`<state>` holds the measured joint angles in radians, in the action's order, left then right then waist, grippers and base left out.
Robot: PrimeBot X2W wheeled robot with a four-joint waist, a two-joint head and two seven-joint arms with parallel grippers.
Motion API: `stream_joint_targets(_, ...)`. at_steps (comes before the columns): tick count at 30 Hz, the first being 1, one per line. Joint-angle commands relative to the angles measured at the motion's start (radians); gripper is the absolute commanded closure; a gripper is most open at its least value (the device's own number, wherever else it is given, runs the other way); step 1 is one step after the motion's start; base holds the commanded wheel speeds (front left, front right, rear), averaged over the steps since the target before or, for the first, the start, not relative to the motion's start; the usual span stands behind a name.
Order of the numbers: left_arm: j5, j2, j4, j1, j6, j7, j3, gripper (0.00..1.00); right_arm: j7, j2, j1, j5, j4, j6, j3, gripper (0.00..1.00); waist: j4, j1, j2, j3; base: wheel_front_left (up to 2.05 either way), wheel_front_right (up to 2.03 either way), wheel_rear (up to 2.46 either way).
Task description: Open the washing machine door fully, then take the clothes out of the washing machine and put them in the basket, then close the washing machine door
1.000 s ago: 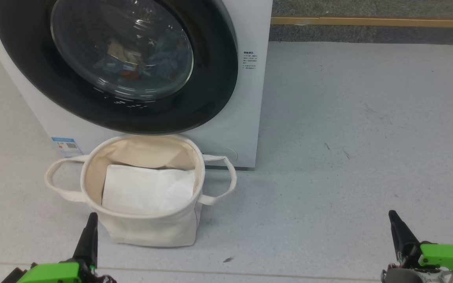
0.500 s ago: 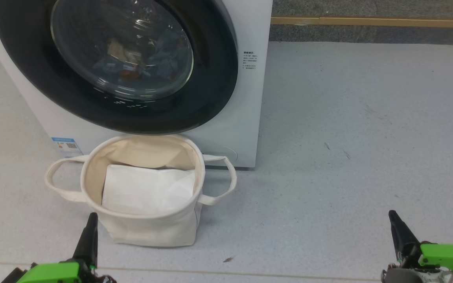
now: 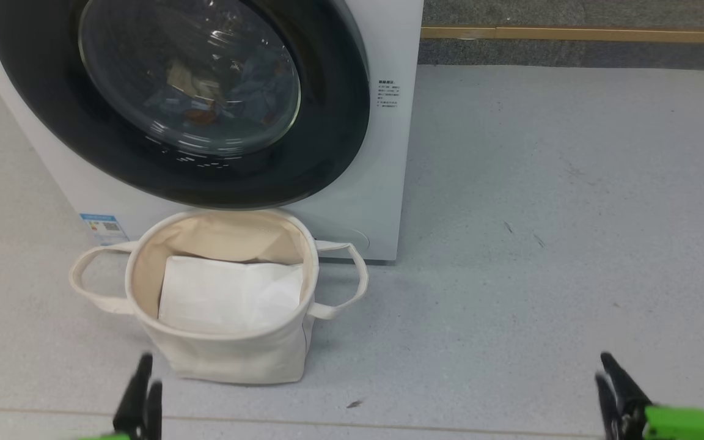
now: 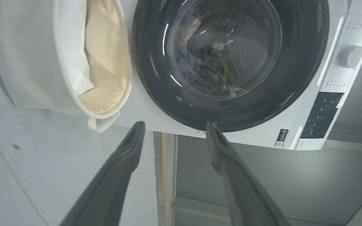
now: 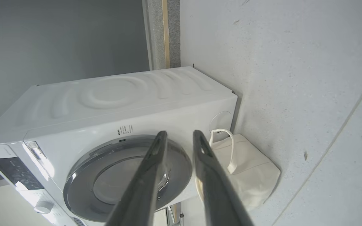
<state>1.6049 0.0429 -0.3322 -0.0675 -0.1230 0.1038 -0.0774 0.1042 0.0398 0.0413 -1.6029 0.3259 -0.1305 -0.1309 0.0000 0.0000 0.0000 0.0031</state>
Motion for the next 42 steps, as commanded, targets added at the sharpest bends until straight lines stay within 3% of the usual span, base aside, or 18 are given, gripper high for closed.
stream_joint_targets(1,0.000,0.000,-0.007,0.004,0.000,-0.001,0.000,1.00,-0.001,-0.001,-0.003,0.000,0.007,0.000,0.001,1.00,0.000,0.0000,0.0000,0.000,0.00,0.00,0.00)
stream_joint_targets(2,0.000,-0.001,-0.027,0.019,0.000,0.000,0.000,0.00,0.000,-0.002,-0.016,0.000,0.028,0.000,0.001,0.00,0.000,0.0000,0.0000,0.000,0.00,0.00,0.00)
stream_joint_targets(9,-0.006,-0.001,-0.033,0.019,0.000,-0.021,-0.005,0.00,-0.021,-0.001,-0.007,-0.002,0.038,0.000,0.019,0.00,0.004,0.0023,0.0000,-0.001,0.00,0.00,0.00)
stream_joint_targets(13,-0.018,0.004,-0.028,0.014,0.001,-0.033,-0.006,0.00,-0.033,-0.001,0.002,0.007,0.036,0.000,0.028,0.00,0.005,0.0002,0.0000,0.001,0.00,0.00,0.00)
stream_joint_targets(20,-0.052,0.019,-0.012,-0.001,0.005,-0.048,0.004,0.00,-0.053,0.000,0.028,0.049,0.028,0.000,0.046,0.00,0.010,0.0001,0.0000,0.002,0.00,0.00,0.00)
stream_joint_targets(42,-0.366,0.121,0.048,-0.049,0.088,-0.098,0.130,0.00,-0.115,0.002,0.097,0.511,-0.008,0.000,0.130,0.00,0.021,0.0000,0.0000,0.000,0.00,0.00,0.00)
